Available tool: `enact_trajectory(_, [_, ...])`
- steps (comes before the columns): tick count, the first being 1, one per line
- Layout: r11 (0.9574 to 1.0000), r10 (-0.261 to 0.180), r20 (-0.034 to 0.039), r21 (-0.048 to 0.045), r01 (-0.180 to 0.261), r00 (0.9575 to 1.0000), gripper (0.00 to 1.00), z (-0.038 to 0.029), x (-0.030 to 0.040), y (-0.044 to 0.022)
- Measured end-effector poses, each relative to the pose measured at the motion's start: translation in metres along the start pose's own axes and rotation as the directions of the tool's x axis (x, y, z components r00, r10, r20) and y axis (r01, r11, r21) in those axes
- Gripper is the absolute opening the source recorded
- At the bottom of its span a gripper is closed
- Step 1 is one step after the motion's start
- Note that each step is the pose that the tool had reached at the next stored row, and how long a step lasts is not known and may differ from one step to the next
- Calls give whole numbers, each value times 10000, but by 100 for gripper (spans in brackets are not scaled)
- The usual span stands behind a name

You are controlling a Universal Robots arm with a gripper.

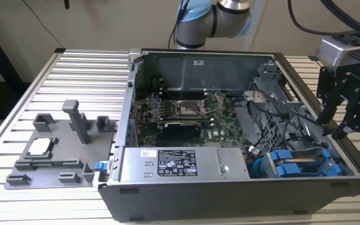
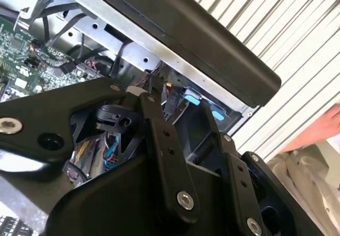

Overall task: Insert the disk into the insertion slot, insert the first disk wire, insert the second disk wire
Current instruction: 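Insert the first disk wire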

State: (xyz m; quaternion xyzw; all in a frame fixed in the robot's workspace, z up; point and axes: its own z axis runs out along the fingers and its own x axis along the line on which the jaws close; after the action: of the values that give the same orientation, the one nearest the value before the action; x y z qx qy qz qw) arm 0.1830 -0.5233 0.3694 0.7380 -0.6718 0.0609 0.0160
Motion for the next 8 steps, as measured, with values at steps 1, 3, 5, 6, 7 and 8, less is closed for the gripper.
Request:
enact_trajectory(1, [10000,-3,-50,-5,3,10000,45,0,-3,-2])
enact_trajectory(3, [10000,-9,-135,-15,9,9999,38,0,-6,-5])
enact_trajectory(5, [10000,-13,-190,-20,12,9998,31,1,-6,-6])
enact_trajectory(6, [10000,-13,-200,-21,13,9998,31,0,-6,-7])
enact_trajectory(7, [10000,-14,-204,-21,14,9998,31,-1,-6,-7])
enact_trajectory(8, [10000,-14,-206,-22,14,9998,31,-1,-6,-7])
